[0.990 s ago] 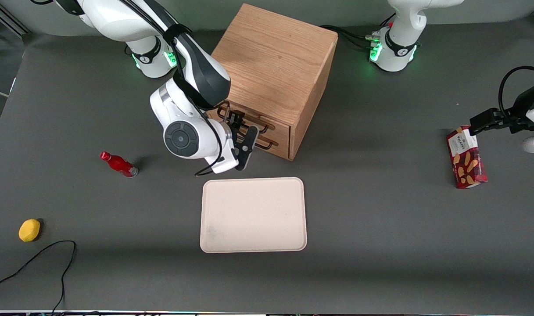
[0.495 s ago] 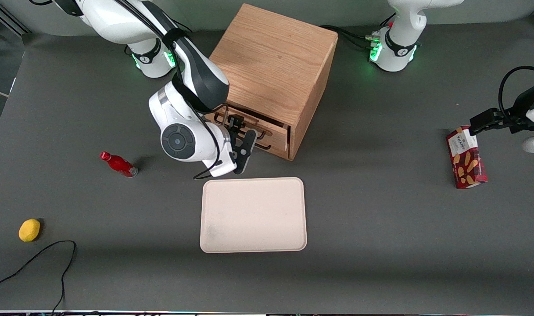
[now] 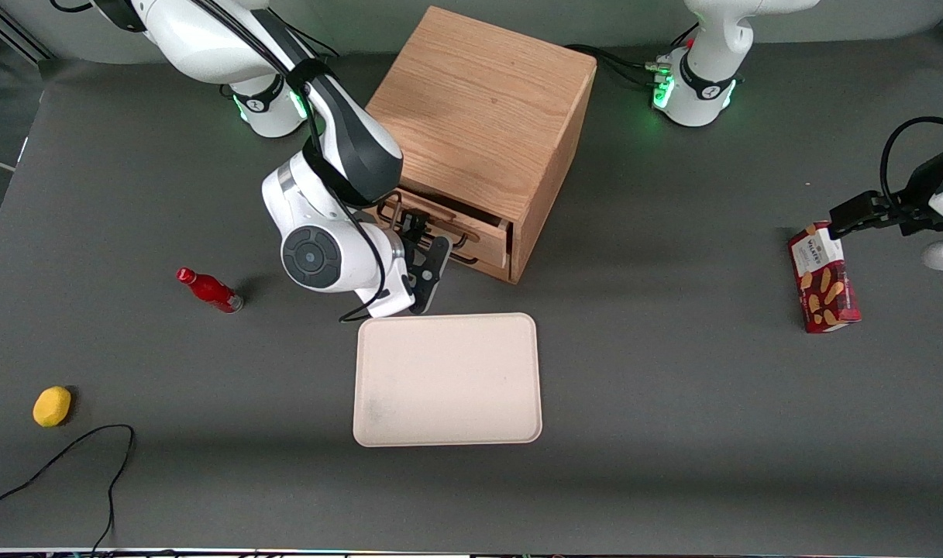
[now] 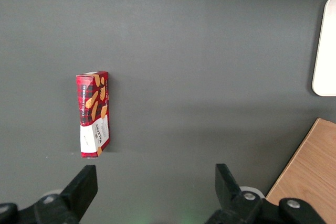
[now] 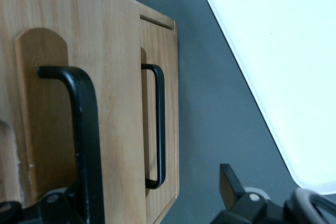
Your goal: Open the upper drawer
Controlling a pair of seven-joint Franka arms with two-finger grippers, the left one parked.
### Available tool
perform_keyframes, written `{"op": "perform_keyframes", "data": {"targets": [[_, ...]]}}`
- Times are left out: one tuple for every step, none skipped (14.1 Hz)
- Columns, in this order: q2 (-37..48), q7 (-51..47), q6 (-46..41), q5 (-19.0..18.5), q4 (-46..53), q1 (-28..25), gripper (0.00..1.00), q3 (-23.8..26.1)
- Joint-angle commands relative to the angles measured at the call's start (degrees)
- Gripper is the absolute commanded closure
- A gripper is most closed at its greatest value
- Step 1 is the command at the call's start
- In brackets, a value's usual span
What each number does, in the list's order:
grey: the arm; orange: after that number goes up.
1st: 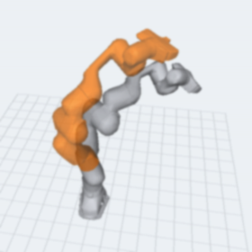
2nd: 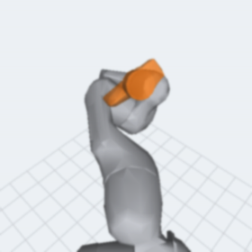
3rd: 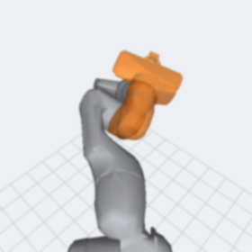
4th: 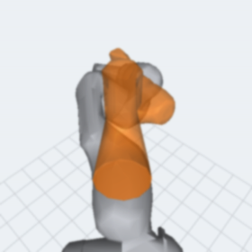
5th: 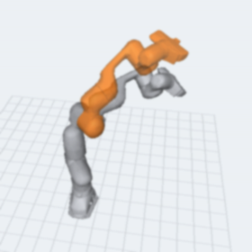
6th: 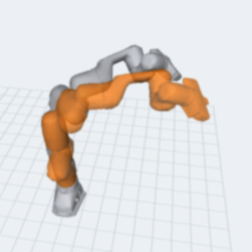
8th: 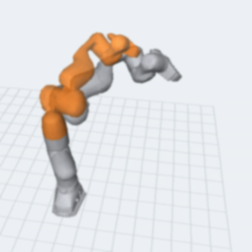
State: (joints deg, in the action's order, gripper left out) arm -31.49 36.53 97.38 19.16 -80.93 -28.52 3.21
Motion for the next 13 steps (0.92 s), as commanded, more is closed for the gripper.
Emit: {"op": "perform_keyframes", "data": {"targets": [[-0.41, 2.31, 0.79, 0.26, 0.25, 0.75, 0.0, 0.04], [-0.41, 2.4, 0.8, 0.26, 0.34, 0.84, 0.0, 0.04], [-0.41, 2.58, 0.8, 0.26, 0.34, 0.93, 0.0, 0.04], [-0.5, 2.58, 0.8, 0.26, 0.6, 1.36, 0.0, 0.04], [-0.42, 2.58, 0.8, 0.26, 0.6, 1.54, 0.0, 0.04], [-0.41, 2.58, 0.8, 0.26, 0.69, 1.72, 0.0, 0.04], [-0.5, 2.66, 0.8, 0.26, 0.78, 2.24, 0.0, 0.04], [-0.5, 2.67, 0.8, 0.35, 0.78, 2.68, 0.0, 0.04], [-0.5, 2.84, 0.8, 0.43, 1.04, 2.95, 0.0, 0.04], [-0.5, 3.19, 0.8, 0.44, 1.48, 3.21, 0.0, 0.04], [-0.5, 3.19, 0.8, 0.61, 1.48, 3.21, 0.0, 0.04], [-0.76, 3.19, 0.8, 0.7, 1.48, 3.21, 0.0, 0.04], [-0.94, 3.19, 0.8, 0.79, 2.09, 3.3, 0.0, 0.04]]}}
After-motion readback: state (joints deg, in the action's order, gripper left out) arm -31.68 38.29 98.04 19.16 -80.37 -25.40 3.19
